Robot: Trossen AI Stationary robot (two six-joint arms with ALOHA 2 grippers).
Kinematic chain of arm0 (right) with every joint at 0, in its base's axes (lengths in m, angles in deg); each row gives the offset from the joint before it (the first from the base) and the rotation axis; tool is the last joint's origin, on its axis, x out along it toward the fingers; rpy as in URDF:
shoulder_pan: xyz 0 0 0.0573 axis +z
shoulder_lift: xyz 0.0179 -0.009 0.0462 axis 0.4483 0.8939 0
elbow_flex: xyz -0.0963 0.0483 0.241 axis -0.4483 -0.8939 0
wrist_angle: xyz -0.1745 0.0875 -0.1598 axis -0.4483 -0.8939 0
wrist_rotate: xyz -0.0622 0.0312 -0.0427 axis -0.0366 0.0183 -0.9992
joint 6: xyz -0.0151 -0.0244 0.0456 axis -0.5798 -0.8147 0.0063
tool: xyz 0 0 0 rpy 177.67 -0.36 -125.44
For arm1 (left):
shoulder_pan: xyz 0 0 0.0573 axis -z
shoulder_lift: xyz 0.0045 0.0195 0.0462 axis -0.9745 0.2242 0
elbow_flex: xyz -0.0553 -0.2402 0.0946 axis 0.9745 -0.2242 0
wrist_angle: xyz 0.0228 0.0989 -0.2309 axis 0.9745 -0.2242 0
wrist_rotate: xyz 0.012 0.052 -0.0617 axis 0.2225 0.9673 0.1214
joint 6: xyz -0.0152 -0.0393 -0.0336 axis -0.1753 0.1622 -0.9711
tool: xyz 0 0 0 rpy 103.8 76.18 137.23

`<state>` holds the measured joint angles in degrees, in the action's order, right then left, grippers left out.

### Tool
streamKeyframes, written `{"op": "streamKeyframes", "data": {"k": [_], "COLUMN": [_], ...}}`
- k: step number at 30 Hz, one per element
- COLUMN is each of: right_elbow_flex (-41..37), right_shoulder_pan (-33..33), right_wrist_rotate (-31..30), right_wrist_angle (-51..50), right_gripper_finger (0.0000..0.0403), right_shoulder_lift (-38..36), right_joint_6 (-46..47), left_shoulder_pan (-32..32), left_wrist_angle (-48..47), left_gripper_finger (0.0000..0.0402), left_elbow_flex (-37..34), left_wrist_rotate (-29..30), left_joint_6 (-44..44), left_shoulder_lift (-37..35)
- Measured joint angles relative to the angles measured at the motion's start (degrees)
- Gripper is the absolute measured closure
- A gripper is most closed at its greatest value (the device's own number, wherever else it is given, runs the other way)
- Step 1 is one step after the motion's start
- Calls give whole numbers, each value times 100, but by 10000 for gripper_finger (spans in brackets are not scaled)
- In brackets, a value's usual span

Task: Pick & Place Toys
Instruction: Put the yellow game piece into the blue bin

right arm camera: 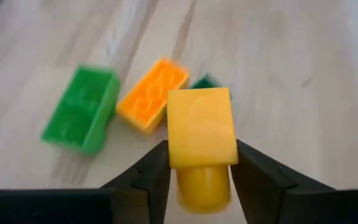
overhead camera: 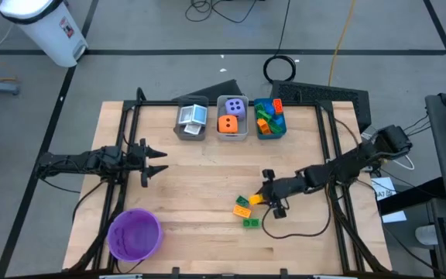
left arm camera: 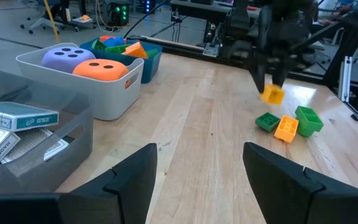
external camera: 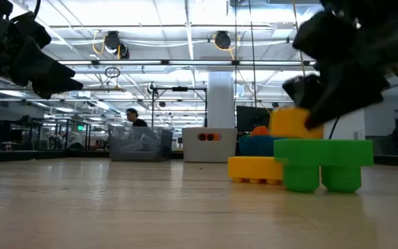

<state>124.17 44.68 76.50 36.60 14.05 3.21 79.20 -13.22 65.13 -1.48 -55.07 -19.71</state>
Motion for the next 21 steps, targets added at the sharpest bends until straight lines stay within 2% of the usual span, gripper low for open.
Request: {"op": "streamKeyframes", "data": {"k": [4,10,15,21], "right_elbow_flex": [2,7,9,9], "right_shoulder_pan": [-268,-779,-1533,-2850], "right_wrist_rotate": [-222,-1468,-2293,-2382], "right_wrist_angle": [7,12,102,275], "right_gripper_finger": [245,264,266,246], "right_shoulder_lift": [-570,-1402,-1876,-1947], "right_joint_6": [-205,-253,-222,-144], "left_shoulder_pan": [0,0,1,0], "left_wrist_angle": [-1,2,-1,-1], "left_gripper_finger": [155,156,156,155], "left_elbow_flex": [2,0,0,0], "left_wrist_rotate": [0,0,0,0], "left_joint_6": [0,0,0,0], "left_shoulder_lift": [-1,-2,0,-2]}}
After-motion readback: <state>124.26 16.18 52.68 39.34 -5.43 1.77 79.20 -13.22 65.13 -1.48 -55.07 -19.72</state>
